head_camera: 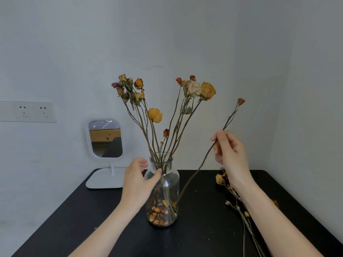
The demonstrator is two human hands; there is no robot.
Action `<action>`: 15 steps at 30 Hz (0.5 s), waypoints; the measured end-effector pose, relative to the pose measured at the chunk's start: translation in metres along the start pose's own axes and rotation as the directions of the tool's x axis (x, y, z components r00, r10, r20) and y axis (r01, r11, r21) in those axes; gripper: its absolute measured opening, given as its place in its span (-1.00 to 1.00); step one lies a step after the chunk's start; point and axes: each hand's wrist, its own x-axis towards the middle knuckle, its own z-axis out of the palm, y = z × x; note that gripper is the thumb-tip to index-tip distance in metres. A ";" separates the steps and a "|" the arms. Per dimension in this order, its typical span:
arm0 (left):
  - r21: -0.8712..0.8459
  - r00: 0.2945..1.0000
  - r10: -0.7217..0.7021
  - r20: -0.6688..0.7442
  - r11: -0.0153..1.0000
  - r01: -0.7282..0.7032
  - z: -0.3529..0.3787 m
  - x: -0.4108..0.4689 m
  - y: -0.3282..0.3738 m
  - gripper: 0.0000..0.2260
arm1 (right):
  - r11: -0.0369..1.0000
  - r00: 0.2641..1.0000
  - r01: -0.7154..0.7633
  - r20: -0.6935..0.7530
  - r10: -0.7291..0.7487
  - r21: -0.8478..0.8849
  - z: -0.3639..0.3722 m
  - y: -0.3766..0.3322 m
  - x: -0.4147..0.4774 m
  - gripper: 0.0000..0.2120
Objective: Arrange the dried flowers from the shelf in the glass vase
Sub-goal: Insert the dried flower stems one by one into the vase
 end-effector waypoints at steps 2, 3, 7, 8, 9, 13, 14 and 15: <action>-0.039 0.990 -0.018 0.140 0.999 0.024 0.007 0.003 -0.002 -0.59 | 0.994 0.993 0.099 -0.075 -0.096 0.040 0.001 -0.011 -0.001 -0.74; -0.074 0.984 -0.014 0.178 0.997 0.028 0.010 0.005 -0.001 -0.58 | 0.988 0.983 0.147 -0.116 -0.140 0.052 0.001 -0.016 -0.001 -0.74; -0.134 0.983 -0.051 0.175 0.988 0.075 0.021 0.012 0.002 -0.50 | 0.949 0.925 0.308 -0.250 -0.285 0.061 0.003 -0.033 -0.003 -0.74; -0.133 0.985 -0.059 0.161 0.988 0.081 0.023 0.013 0.002 -0.48 | 0.940 0.913 0.334 -0.270 -0.306 0.065 0.004 -0.036 -0.003 -0.75; -0.139 0.987 -0.061 0.149 0.987 0.082 0.024 0.014 0.001 -0.49 | 0.932 0.904 0.355 -0.282 -0.322 0.072 0.005 -0.039 -0.003 -0.75; -0.160 0.991 -0.055 0.123 0.984 0.074 0.027 0.014 -0.001 -0.50 | 0.904 0.886 0.421 -0.247 -0.393 0.072 0.010 -0.044 -0.005 -0.77; -0.163 0.991 -0.056 0.118 0.984 0.075 0.027 0.014 -0.002 -0.49 | 0.900 0.885 0.432 -0.220 -0.410 0.061 0.012 -0.044 -0.006 -0.77; -0.166 0.992 -0.060 0.114 0.983 0.078 0.028 0.014 -0.003 -0.49 | 0.899 0.887 0.435 -0.192 -0.419 0.051 0.014 -0.042 -0.006 -0.77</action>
